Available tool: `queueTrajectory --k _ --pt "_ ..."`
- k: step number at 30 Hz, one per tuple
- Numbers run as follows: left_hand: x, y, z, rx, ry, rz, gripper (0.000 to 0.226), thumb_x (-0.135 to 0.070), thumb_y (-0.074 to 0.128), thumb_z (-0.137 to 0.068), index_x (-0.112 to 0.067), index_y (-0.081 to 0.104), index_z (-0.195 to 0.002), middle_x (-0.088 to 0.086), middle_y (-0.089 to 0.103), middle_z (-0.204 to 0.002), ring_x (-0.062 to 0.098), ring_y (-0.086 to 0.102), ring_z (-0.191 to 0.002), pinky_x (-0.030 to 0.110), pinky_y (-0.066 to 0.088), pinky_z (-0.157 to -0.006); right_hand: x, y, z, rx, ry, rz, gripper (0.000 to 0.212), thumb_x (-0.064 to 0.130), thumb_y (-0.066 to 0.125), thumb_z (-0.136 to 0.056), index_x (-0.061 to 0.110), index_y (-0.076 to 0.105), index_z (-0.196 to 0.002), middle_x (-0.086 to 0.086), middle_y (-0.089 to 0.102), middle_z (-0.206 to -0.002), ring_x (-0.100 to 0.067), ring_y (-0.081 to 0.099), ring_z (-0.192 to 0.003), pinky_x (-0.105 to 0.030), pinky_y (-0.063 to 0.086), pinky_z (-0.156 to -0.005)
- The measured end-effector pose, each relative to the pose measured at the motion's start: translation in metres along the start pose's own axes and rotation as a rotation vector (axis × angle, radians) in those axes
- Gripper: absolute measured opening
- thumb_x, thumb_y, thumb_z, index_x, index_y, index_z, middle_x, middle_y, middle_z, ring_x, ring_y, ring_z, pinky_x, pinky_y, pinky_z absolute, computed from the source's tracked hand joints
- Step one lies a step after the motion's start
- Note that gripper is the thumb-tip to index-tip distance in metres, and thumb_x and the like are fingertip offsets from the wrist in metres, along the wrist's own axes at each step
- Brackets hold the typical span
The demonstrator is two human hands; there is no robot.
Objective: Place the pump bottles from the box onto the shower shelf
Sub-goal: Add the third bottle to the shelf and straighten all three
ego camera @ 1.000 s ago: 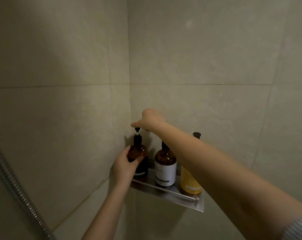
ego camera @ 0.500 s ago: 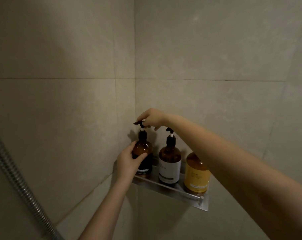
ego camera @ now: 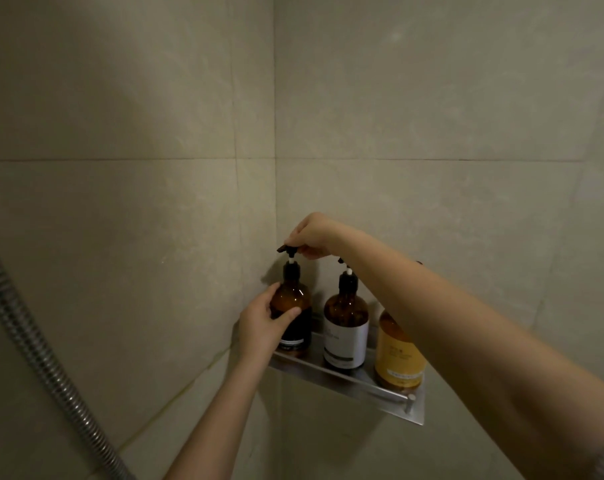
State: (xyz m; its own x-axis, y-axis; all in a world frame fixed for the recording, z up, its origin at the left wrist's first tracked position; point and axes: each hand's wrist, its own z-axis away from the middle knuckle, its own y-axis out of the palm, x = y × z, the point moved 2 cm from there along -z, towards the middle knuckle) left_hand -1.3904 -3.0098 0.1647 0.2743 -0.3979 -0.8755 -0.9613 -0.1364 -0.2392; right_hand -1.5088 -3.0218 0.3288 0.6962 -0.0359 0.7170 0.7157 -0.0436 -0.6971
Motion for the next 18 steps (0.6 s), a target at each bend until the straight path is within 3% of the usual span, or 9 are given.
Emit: queueTrajectory --k 2,5,10,12,14,16,18 --pt "0.001 0.0 0.0 0.003 0.002 -0.002 0.066 -0.022 0.075 -0.073 -0.022 0.048 -0.133 -0.001 0.059 -0.128 0.001 0.049 -0.105 0.021 0.041 -0.091 0.0 -0.002 0.003 0.02 0.009 0.002 0.034 0.02 0.058 -0.091 0.0 0.059 -0.119 -0.011 0.061 -0.101 -0.017 0.053 -0.085 -0.026 0.049 -0.089" --pt "0.002 0.001 -0.001 0.004 0.005 0.006 0.067 -0.022 0.075 -0.074 -0.021 0.047 -0.134 0.0 0.058 -0.129 0.001 0.048 -0.106 0.021 0.04 -0.091 0.002 -0.001 0.004 0.041 -0.009 0.008 0.033 0.02 0.057 -0.091 0.001 0.061 -0.118 -0.01 0.061 -0.101 -0.016 0.05 -0.083 -0.022 0.044 -0.073" --pt "0.005 0.001 0.0 0.002 0.015 -0.02 0.067 -0.026 0.074 -0.075 -0.024 0.045 -0.135 -0.002 0.058 -0.13 0.007 0.052 -0.115 0.021 0.039 -0.09 -0.005 0.001 0.002 0.02 -0.113 0.096 0.031 0.024 0.054 -0.093 0.005 0.063 -0.115 -0.009 0.061 -0.092 -0.012 0.054 -0.069 -0.018 0.044 -0.057" --pt "0.005 0.0 0.0 0.045 0.057 -0.08 0.07 -0.026 0.074 -0.074 -0.024 0.042 -0.137 -0.003 0.056 -0.132 0.011 0.051 -0.121 0.021 0.038 -0.094 -0.006 -0.002 0.004 -0.008 -0.217 0.288 0.034 0.029 0.047 -0.096 0.007 0.059 -0.119 -0.008 0.063 -0.095 -0.015 0.057 -0.076 -0.02 0.045 -0.059" --pt "0.007 -0.002 -0.002 0.107 0.081 -0.155 0.079 -0.02 0.076 -0.071 -0.024 0.038 -0.14 -0.004 0.051 -0.137 0.013 0.047 -0.126 0.027 0.038 -0.103 -0.002 -0.018 0.009 -0.136 -0.322 0.392 0.036 0.031 0.044 -0.097 0.009 0.056 -0.122 -0.008 0.064 -0.105 -0.017 0.058 -0.086 -0.024 0.045 -0.071" --pt "0.009 -0.004 -0.003 0.16 0.065 -0.206 0.084 -0.01 0.073 -0.072 -0.026 0.031 -0.143 -0.005 0.042 -0.144 0.014 0.041 -0.131 0.036 0.036 -0.109 0.004 -0.043 0.02 -0.262 -0.394 0.35 0.036 0.033 0.044 -0.096 0.011 0.057 -0.122 -0.006 0.064 -0.107 -0.014 0.057 -0.086 -0.026 0.043 -0.074" --pt "0.01 -0.005 -0.004 0.196 0.048 -0.187 0.084 0.001 0.067 -0.074 -0.028 0.029 -0.143 -0.004 0.038 -0.147 0.011 0.038 -0.132 0.036 0.035 -0.11 0.002 -0.068 0.037 -0.336 -0.432 0.262 0.034 0.034 0.043 -0.096 0.013 0.06 -0.117 -0.003 0.065 -0.098 -0.009 0.057 -0.076 -0.022 0.042 -0.065"
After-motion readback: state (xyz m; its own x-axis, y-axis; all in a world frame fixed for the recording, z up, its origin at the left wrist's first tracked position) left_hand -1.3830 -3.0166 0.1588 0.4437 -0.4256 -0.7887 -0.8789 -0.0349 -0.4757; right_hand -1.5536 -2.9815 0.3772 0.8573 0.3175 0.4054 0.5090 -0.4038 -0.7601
